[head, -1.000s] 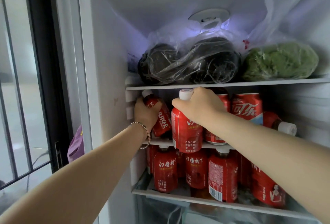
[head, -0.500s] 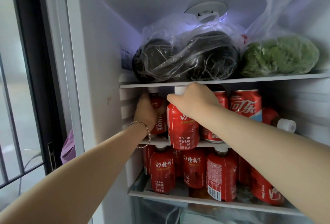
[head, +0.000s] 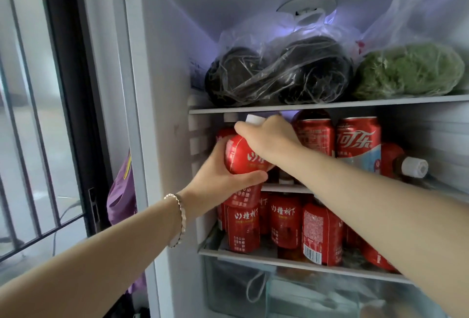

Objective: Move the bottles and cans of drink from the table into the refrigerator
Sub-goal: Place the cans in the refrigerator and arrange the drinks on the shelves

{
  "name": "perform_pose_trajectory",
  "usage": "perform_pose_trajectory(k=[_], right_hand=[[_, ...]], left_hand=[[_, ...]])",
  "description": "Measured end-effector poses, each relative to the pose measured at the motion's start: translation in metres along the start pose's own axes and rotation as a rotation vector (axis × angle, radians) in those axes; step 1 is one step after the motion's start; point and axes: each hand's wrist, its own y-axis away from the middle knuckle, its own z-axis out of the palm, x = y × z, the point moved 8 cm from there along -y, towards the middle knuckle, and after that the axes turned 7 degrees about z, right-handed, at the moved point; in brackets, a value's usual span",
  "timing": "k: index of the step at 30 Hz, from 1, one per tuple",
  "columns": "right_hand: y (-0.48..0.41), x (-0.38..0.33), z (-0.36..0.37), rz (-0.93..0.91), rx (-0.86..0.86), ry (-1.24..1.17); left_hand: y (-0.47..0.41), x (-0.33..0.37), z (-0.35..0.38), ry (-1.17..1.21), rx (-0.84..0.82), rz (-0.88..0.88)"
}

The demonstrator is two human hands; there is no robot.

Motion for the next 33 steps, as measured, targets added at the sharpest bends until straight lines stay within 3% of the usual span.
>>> perform_pose_trajectory(k=[3, 8, 11, 16, 22, 26, 33], right_hand=[[-0.004, 0.002, 0.021, 0.052, -0.149, 0.010], [-0.027, 0.020, 0.028, -0.018, -0.087, 0.343], [-0.041, 0.037, 0.049, -0.008, -0.191, 0.582], [-0.075, 0.039, 0.067, -0.086, -0.150, 0.631], [-0.104, 0.044, 0.091, -0.138, -0.145, 0.989], [-0.113, 0.042, 0.094, -0.159, -0.057, 1.018], [-0.104, 0.044, 0.097, -0.150, -0.101, 0.908]], left_hand=[[0.003, 0.000, -0.018, -0.195, 0.142, -0.036], [0.008, -0.022, -0.044, -0.072, 0.326, -0.227], [0.002, -0.020, -0.048, -0.060, 0.364, -0.239], [-0.025, -0.019, -0.048, -0.097, 0.433, -0.222], [-0.037, -0.022, -0.053, -0.126, 0.466, -0.175], [-0.040, -0.023, -0.053, -0.148, 0.451, -0.174], [-0.038, -0.024, -0.053, -0.128, 0.456, -0.172]])
